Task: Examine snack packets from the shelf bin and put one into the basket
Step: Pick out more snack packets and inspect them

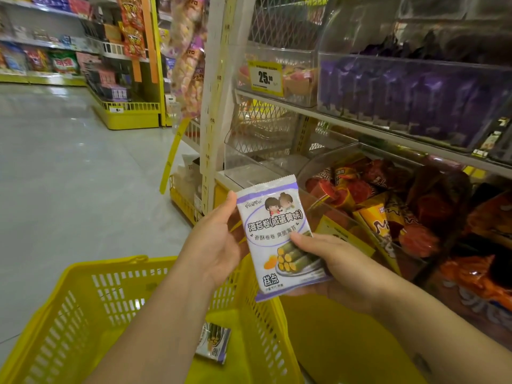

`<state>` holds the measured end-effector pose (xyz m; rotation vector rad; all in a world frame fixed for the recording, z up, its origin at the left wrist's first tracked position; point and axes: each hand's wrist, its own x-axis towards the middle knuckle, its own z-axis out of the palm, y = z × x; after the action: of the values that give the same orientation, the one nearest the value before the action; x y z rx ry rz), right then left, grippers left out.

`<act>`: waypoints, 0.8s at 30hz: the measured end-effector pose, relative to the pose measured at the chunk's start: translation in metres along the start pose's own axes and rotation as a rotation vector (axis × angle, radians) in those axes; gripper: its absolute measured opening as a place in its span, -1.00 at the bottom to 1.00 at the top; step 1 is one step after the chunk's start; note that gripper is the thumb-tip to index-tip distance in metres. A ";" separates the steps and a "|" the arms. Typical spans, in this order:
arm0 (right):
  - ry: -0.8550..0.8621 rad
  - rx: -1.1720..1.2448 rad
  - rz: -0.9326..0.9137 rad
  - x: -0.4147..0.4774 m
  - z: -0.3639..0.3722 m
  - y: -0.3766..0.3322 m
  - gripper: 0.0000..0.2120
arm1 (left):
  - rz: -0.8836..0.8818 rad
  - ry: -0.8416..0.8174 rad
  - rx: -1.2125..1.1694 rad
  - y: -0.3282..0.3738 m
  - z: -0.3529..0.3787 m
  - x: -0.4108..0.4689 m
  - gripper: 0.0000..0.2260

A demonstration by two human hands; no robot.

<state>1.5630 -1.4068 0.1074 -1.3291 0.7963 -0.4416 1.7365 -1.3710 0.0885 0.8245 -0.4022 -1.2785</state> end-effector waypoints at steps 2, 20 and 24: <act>0.032 0.110 0.031 0.002 -0.002 -0.001 -0.71 | -0.054 -0.096 0.124 -0.001 -0.002 -0.001 -0.62; -0.034 0.397 0.096 -0.003 -0.018 -0.013 -0.63 | -0.139 -0.313 0.363 -0.001 -0.017 -0.004 -0.74; -0.023 0.347 0.065 -0.001 -0.017 -0.010 -0.58 | -0.109 -0.266 0.388 -0.005 -0.016 -0.003 -0.70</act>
<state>1.5516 -1.4201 0.1163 -0.9816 0.7054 -0.4877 1.7429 -1.3633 0.0750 1.0135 -0.8475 -1.4398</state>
